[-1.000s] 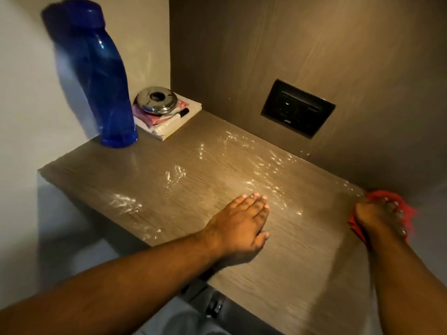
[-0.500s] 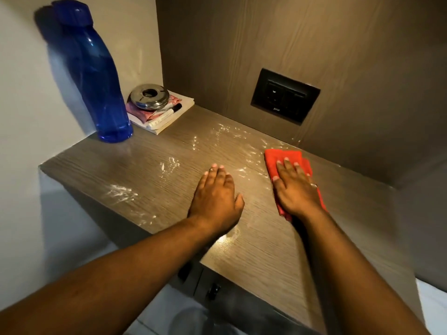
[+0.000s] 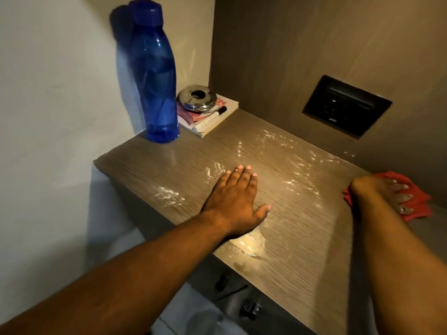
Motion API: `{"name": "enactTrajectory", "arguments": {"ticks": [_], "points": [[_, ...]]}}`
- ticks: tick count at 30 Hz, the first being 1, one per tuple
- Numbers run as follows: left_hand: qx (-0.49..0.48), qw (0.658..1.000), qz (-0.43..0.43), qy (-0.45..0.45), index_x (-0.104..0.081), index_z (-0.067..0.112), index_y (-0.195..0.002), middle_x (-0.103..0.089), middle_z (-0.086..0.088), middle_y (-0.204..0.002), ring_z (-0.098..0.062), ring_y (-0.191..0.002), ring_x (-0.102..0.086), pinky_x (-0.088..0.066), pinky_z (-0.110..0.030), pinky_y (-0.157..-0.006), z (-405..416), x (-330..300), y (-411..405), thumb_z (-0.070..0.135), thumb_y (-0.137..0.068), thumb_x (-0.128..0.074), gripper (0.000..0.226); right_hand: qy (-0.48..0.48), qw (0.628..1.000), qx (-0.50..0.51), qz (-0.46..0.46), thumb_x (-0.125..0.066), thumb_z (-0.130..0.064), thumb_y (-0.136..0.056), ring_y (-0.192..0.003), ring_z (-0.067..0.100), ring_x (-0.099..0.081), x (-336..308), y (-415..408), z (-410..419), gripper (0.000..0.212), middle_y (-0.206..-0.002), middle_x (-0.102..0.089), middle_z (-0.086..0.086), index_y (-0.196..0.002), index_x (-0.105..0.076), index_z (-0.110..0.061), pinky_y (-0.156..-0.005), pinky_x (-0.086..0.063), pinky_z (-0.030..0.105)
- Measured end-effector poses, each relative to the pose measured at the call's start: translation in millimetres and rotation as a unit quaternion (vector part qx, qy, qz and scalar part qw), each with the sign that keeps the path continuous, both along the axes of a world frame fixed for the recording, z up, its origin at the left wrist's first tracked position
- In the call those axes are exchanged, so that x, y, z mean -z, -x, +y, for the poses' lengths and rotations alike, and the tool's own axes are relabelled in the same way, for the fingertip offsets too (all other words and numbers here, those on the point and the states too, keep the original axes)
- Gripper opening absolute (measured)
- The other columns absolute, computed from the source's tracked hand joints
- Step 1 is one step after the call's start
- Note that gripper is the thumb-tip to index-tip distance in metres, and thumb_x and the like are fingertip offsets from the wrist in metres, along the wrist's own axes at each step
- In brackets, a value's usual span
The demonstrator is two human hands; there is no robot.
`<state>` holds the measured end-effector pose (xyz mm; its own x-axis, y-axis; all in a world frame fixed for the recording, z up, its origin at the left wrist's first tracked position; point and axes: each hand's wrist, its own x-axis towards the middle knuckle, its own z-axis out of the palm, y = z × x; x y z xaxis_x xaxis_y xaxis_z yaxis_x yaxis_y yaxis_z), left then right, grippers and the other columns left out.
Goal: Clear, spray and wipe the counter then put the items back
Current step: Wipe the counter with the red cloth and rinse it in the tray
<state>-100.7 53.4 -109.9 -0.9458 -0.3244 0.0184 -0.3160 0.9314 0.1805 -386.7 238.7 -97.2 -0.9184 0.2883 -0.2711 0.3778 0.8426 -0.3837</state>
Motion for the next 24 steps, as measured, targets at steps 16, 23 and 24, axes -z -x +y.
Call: {"name": "enactTrajectory", "arguments": {"ticks": [16,23,24], "points": [[0.010,1.000,0.010,0.000,-0.007,0.012,-0.153,0.001,-0.009,-0.163,-0.022,-0.149,0.006,0.003,-0.041,-0.120,-1,-2,-2,0.067,-0.089,-0.014,0.084,-0.099,0.878,-0.463,0.076,-0.022,-0.048,-0.103,-0.153,0.026,0.000,-12,-51,-68,0.059,-0.166,0.000,-0.001,-0.157,-0.011,-0.027,-0.122,-0.005,0.053],[0.006,1.000,0.029,0.001,-0.007,0.012,-0.153,0.000,-0.009,-0.163,-0.023,-0.150,0.004,0.001,-0.042,-0.121,-3,0,-5,0.066,-0.090,-0.013,0.083,-0.095,0.962,-0.243,0.075,-0.016,-0.050,-0.101,-0.153,0.028,-0.003,-9,-41,21,0.064,-0.167,-0.002,0.003,-0.157,-0.011,-0.021,-0.121,-0.010,0.056],[0.004,0.999,0.031,0.000,-0.008,0.012,-0.153,-0.001,-0.009,-0.163,-0.023,-0.150,0.003,0.001,-0.041,-0.121,-3,0,-6,0.066,-0.090,-0.013,0.083,-0.079,0.972,-0.209,0.067,-0.018,-0.048,-0.101,-0.152,0.031,-0.009,-9,-44,14,0.063,-0.166,-0.007,0.005,-0.157,-0.012,-0.019,-0.120,-0.012,0.057]]}}
